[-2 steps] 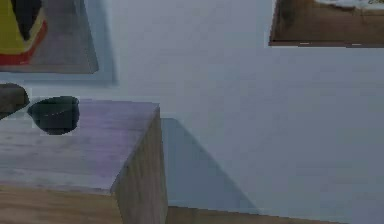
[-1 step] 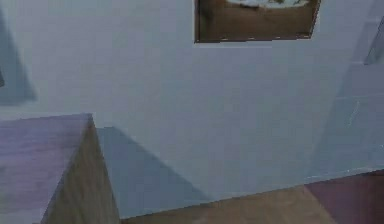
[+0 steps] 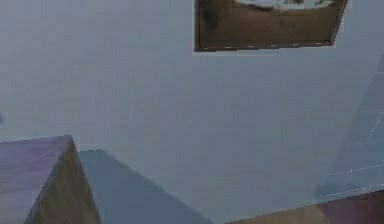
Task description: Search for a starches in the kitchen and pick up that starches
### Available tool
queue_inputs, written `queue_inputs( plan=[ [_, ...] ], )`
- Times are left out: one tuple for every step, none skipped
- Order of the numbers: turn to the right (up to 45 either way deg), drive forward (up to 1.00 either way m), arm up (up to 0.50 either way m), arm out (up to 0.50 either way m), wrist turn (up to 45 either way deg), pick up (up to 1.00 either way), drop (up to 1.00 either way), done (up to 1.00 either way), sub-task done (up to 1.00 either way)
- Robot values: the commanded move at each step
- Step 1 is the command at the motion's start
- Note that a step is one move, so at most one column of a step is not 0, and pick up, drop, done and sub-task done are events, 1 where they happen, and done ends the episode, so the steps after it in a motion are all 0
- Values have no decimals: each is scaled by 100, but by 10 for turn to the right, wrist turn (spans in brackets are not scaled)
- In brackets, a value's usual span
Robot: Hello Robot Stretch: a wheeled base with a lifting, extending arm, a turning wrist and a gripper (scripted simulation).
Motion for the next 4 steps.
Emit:
queue_inputs(
  plan=[
    [-450,0,0,0,0,0,0,0,0],
    [-450,0,0,0,0,0,0,0,0],
    [-450,0,0,0,0,0,0,0,0],
    [-240,0,0,0,0,0,0,0,0]
  ],
)
